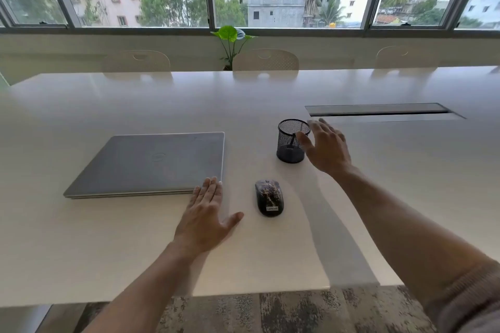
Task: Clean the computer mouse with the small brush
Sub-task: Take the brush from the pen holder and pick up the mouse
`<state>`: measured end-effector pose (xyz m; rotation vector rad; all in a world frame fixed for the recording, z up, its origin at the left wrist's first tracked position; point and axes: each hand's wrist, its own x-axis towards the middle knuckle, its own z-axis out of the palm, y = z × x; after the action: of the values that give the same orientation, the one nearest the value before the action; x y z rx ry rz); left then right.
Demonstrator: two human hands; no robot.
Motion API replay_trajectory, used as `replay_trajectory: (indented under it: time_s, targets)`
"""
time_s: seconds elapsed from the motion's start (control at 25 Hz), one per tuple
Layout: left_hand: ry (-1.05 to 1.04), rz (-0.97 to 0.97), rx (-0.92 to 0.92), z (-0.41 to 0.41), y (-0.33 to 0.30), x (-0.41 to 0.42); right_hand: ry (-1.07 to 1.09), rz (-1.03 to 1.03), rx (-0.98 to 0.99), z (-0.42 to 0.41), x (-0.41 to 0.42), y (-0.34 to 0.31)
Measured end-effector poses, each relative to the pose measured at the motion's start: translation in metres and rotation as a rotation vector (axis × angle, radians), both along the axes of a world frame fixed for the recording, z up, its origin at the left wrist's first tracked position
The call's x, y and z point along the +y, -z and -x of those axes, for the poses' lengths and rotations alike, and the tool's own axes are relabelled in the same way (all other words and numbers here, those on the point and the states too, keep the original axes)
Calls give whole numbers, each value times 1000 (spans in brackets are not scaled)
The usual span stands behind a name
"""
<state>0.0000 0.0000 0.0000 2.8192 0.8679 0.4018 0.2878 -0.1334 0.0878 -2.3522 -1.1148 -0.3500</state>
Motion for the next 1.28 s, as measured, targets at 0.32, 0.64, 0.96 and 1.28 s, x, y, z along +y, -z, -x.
replay_trajectory:
  time_s: [0.32, 0.64, 0.96, 1.28]
  targets:
    - [20, -44, -33, 0, 1, -1, -74, 175, 31, -11, 25, -17]
    - [35, -24, -55, 0, 0, 0, -164, -3, 21, -16, 28, -19]
    - [32, 0, -37, 1, -3, -2, -77, -222, 12, -8, 16, -35]
    - [226, 104, -123, -4, -15, -11, -92, -522, 173, 30, -16, -37]
